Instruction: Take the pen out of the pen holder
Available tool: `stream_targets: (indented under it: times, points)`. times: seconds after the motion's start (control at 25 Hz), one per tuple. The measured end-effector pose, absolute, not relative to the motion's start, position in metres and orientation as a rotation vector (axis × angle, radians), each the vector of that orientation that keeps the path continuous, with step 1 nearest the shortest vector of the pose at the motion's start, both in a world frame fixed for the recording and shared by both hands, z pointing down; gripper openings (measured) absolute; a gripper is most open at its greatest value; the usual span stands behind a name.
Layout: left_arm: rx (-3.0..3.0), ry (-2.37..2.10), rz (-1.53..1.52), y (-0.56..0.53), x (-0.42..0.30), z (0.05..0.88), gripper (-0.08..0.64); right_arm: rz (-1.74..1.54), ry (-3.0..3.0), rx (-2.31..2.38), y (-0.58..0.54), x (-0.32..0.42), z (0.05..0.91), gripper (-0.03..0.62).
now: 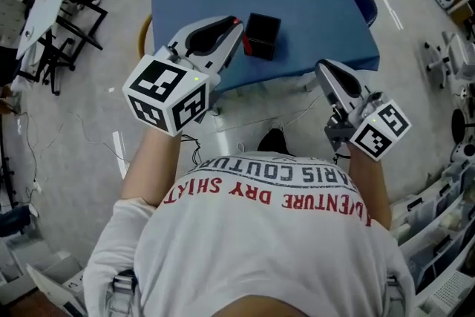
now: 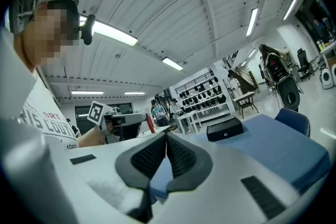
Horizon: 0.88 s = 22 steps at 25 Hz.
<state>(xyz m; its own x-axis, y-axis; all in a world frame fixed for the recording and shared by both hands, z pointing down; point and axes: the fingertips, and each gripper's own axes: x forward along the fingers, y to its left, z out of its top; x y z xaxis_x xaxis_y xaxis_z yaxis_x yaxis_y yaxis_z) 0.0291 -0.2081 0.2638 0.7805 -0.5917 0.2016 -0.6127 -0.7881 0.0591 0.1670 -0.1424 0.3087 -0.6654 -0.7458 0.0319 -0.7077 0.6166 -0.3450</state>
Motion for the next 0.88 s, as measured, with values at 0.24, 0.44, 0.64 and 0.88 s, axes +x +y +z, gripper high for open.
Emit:
stream_targets:
  times: [0.24,0.44,0.64,0.88]
  points:
    - [2.832,-0.912,0.288,-0.159,0.013,0.278,0.067,-0.486,2.735,-1.214,-0.113,0.142,0.309,0.023]
    - [2.774,-0.829,0.295,-0.126,0.006,0.299,0.067,-0.502,2.722,-1.204,-0.095,0.127,0.311,0.023]
    - [2.727,-0.800,0.304,-0.107,0.001,0.311,0.067,-0.497,2.727,-1.212,-0.083,0.119,0.308,0.023]
    - [2.708,-0.773,0.300,-0.089,0.006,0.312,0.067,-0.489,2.725,-1.221,-0.074,0.124,0.308,0.023]
